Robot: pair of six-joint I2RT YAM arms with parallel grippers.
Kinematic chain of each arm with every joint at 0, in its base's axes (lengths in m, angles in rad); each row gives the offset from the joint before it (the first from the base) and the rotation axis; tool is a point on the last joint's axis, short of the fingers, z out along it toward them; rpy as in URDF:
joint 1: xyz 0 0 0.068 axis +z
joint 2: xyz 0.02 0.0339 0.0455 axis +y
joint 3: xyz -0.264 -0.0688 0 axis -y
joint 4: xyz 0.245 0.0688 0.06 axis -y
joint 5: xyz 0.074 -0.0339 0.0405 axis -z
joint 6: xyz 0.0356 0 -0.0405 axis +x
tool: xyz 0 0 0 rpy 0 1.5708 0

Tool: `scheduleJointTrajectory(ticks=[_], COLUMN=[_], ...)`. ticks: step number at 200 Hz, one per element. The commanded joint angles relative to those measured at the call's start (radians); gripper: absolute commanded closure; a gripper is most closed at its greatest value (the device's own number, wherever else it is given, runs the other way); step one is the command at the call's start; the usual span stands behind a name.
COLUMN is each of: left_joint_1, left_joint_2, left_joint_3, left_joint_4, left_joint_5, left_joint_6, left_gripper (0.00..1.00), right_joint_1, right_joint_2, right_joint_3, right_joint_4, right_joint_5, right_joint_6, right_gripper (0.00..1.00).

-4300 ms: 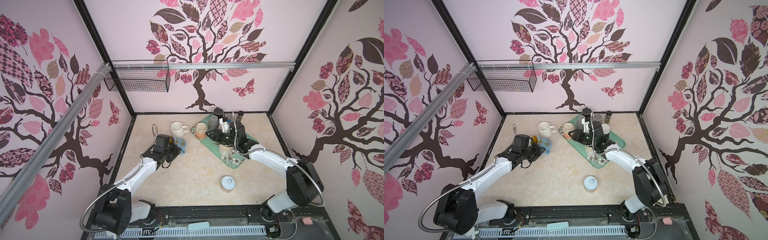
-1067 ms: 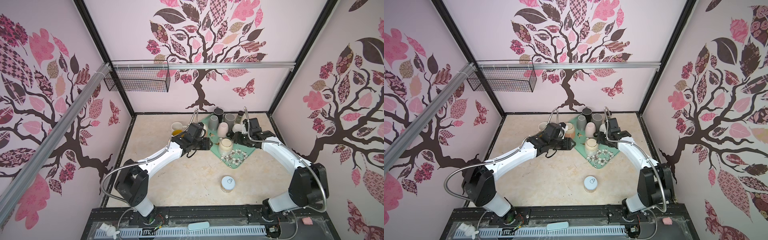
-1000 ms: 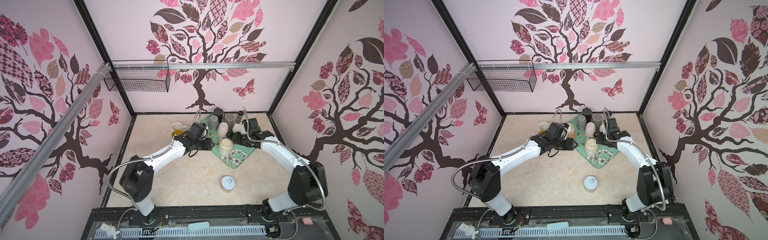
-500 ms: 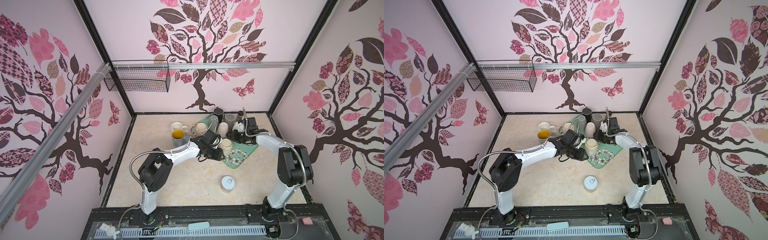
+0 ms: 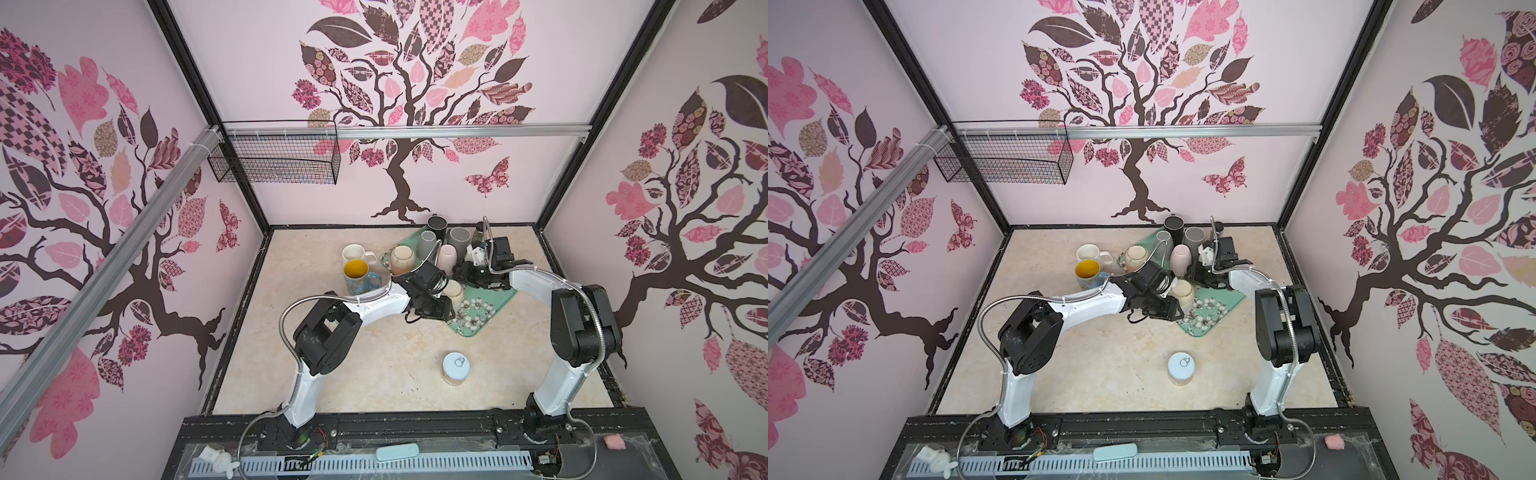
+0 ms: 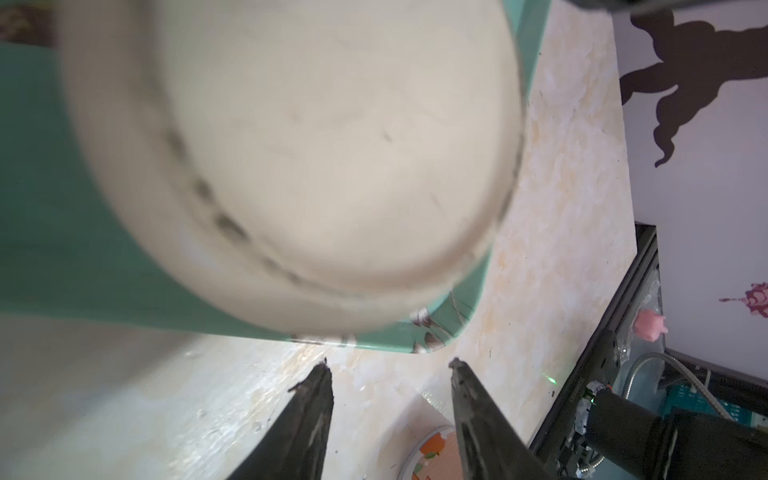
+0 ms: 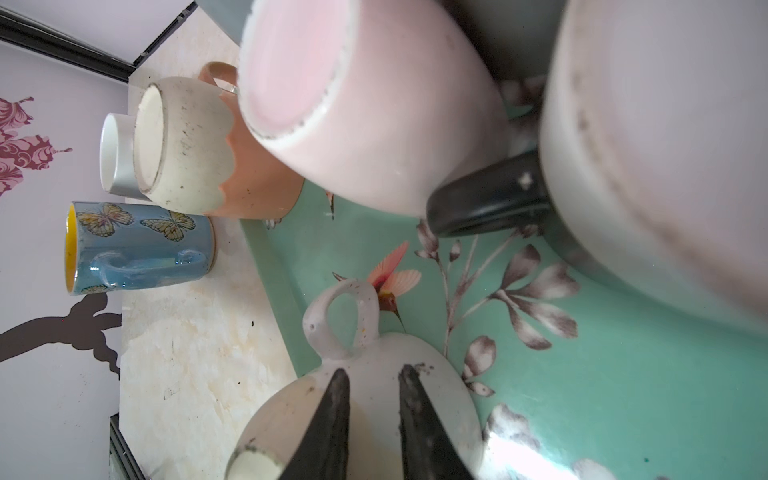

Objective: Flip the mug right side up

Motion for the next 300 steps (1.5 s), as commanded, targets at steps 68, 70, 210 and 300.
scheduleJointTrajectory(ticks=[68,70,210,300], left_joint_1=[0.109,0.110,0.181,0.097], left_joint_2=[-0.003,-0.002,-0.009,0.027], left_joint_3=[0.034,0.036,0.119,0.114], left_joint_4=[0.064,0.064,0.042,0.105], left_joint_5=[-0.019,-0.021,-0.063,0.017], left_joint_6=[-0.048,-0.048,-0.017,-0.122], left_gripper=[0.51,0.51,0.52,0.56], right_joint_1=[0.007,0.007,0.008,0.008], right_joint_2=[-0.271,-0.276,-0.234,-0.229], right_joint_3=[-0.195,-0.197,-0.054,-0.017], right_joint_4=[0.001,0.000,-0.108,-0.170], right_joint_5=[-0.025,-0.025,0.139,0.256], right_joint_6=[0.070,0.070,0.085,0.081], right_gripper=[0.81,0.81,0.48,0.41])
